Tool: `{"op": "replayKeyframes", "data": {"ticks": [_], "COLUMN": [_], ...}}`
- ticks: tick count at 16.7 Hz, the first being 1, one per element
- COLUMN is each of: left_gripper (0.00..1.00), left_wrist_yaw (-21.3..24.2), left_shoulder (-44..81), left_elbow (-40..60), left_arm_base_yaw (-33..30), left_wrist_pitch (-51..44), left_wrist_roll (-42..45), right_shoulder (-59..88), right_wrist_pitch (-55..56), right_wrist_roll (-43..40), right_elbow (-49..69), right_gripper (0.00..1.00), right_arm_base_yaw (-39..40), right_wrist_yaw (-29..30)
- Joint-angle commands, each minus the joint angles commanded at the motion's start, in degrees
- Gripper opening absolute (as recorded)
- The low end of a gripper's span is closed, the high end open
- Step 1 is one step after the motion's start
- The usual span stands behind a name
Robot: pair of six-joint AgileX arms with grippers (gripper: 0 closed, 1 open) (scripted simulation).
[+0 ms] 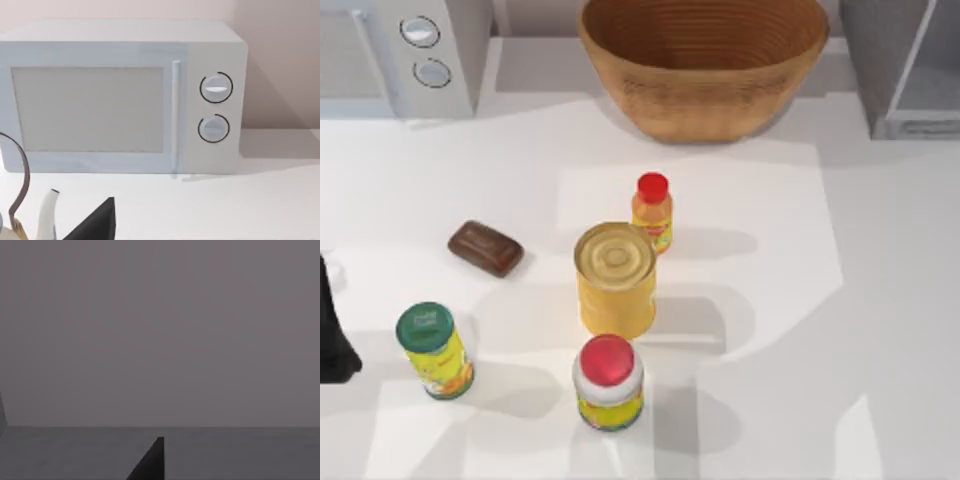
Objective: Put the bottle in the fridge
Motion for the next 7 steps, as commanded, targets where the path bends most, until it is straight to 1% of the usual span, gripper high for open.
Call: {"op": "replayKeyframes", "data": {"ticks": [1,2,7], "left_gripper": [1.00,1.00,1.00], "left_wrist_yaw": [0.00,0.00,0.00], "left_shoulder": [0.00,0.00,0.00], "left_elbow": [0.00,0.00,0.00], "left_arm_base_yaw": [0.00,0.00,0.00], "left_wrist_pitch": [0.00,0.00,0.00], "left_wrist_roll": [0.00,0.00,0.00], "right_shoulder": [0.00,0.00,0.00], "right_wrist_pitch": [0.00,0.00,0.00], "right_wrist_roll": [0.00,0.00,0.00], "right_elbow": [0.00,0.00,0.00], "right_gripper": [0.98,1.00,1.00], "right_arm_base_yaw": [0.00,0.00,0.00], "right_wrist_yaw": [0.00,0.00,0.00]}}
